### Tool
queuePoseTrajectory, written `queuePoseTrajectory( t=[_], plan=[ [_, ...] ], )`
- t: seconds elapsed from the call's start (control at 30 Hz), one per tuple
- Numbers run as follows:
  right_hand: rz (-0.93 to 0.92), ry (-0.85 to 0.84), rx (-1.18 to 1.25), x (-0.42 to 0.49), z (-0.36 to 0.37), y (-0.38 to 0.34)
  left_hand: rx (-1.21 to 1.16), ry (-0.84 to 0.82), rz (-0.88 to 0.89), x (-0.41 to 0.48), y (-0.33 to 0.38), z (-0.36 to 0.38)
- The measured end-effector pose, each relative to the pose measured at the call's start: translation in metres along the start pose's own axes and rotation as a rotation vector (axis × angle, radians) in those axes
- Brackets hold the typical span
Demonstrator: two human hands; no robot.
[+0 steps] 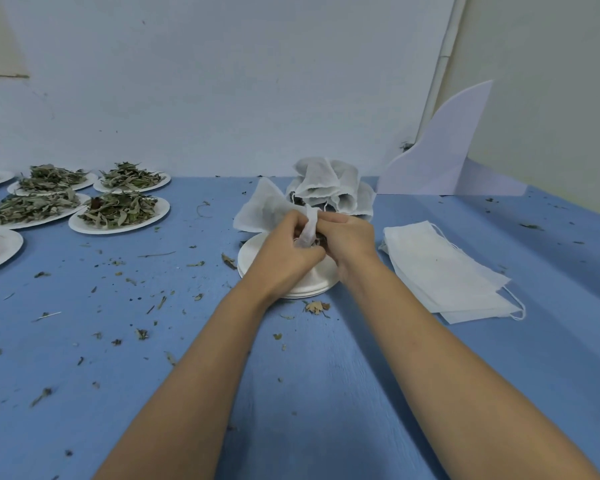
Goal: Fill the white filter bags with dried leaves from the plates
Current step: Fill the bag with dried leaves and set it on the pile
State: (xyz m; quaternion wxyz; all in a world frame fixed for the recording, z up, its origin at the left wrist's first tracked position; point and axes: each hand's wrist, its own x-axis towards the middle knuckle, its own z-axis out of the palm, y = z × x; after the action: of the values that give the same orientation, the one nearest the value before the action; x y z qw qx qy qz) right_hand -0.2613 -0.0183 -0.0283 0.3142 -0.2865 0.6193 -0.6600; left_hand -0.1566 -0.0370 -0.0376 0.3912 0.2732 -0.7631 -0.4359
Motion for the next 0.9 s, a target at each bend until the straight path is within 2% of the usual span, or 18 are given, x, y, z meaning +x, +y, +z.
queuePoseTrajectory(
  t=[0.07, 0.23, 0.53, 0.67, 0.8, 0.9],
  plan=[
    [0.015, 0.029, 0.05, -0.001, -0.001, -0.001, 0.044, -0.013, 0.029, 0.0, 0.001, 0.003],
    [-0.012, 0.01, 0.037, -0.007, 0.009, -0.002, 0.096, 0.129, 0.089, 0.001, -0.001, -0.002],
    [-0.237, -0.135, -0.235, -0.02, 0.012, -0.008, 0.041, 0.268, -0.01, 0.004, -0.008, -0.011],
    [-0.301, -0.13, -0.309, -0.022, 0.012, -0.01, 0.01, 0.253, 0.004, 0.004, -0.006, -0.011],
    [-0.28, -0.027, -0.297, -0.018, 0.005, -0.006, 0.018, 0.144, 0.019, 0.003, -0.003, -0.006],
    [-0.286, 0.009, -0.303, -0.017, 0.004, -0.007, 0.056, 0.181, 0.053, 0.004, -0.001, -0.006]
  ],
)
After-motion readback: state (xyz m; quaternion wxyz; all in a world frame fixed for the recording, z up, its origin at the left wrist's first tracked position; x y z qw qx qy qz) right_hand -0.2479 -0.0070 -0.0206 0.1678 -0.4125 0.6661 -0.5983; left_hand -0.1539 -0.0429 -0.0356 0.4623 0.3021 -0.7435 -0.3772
